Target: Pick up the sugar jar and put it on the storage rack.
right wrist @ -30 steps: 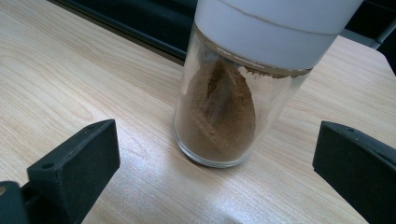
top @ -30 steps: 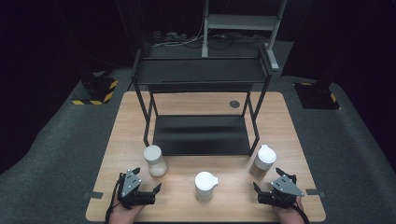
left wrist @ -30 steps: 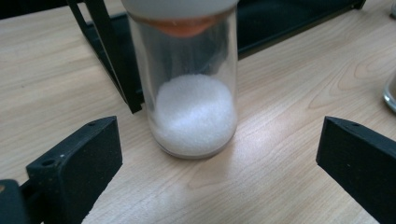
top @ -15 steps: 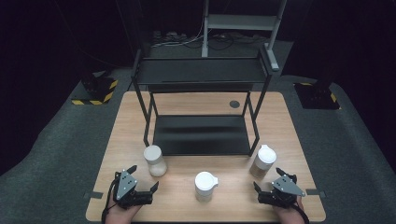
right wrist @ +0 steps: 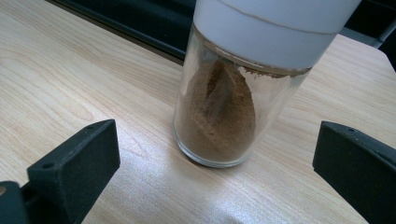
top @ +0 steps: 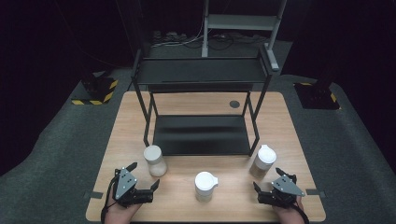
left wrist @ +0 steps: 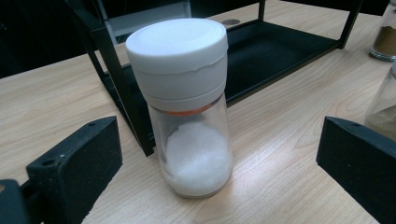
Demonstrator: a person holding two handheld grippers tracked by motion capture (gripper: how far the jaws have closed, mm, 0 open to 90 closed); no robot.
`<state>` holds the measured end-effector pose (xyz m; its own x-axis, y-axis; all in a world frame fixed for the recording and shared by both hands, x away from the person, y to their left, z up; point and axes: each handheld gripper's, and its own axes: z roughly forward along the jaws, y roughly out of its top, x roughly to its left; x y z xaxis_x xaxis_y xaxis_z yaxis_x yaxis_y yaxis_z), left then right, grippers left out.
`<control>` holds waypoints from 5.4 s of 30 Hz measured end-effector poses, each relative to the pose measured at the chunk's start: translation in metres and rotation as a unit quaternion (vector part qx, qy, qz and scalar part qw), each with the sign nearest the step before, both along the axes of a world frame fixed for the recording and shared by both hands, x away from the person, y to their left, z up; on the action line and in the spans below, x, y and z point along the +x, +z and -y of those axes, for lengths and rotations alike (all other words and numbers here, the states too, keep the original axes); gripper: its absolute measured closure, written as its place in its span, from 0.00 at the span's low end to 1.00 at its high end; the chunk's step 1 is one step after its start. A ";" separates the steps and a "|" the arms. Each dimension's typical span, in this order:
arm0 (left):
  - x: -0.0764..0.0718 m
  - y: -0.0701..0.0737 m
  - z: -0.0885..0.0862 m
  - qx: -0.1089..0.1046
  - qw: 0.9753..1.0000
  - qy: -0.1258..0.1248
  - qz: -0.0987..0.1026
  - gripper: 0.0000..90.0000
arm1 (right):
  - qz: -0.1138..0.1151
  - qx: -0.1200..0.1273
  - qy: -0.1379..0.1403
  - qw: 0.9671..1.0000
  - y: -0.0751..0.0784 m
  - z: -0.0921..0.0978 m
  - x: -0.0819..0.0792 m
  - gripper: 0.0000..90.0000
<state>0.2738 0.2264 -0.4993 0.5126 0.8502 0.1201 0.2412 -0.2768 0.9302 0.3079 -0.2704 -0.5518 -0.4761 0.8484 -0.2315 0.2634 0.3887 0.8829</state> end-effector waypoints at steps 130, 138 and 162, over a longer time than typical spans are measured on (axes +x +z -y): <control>0.081 0.051 0.051 -0.038 0.999 0.020 -0.025 0.38 | -0.009 0.001 0.006 1.000 0.000 0.001 0.001 0.00; 0.092 0.053 0.057 -0.039 0.999 0.028 -0.023 0.38 | -0.010 0.004 0.006 1.000 0.000 0.001 0.001 0.00; 0.126 0.058 0.071 -0.032 0.998 0.046 -0.015 0.38 | -0.009 0.007 0.006 1.000 0.000 0.002 0.001 0.00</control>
<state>0.4000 0.1556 -0.4414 0.4355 0.8988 0.0495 0.2912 -0.1927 0.9371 0.3088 -0.2722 -0.5514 -0.4898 0.8457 -0.2120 0.2742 0.3803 0.8833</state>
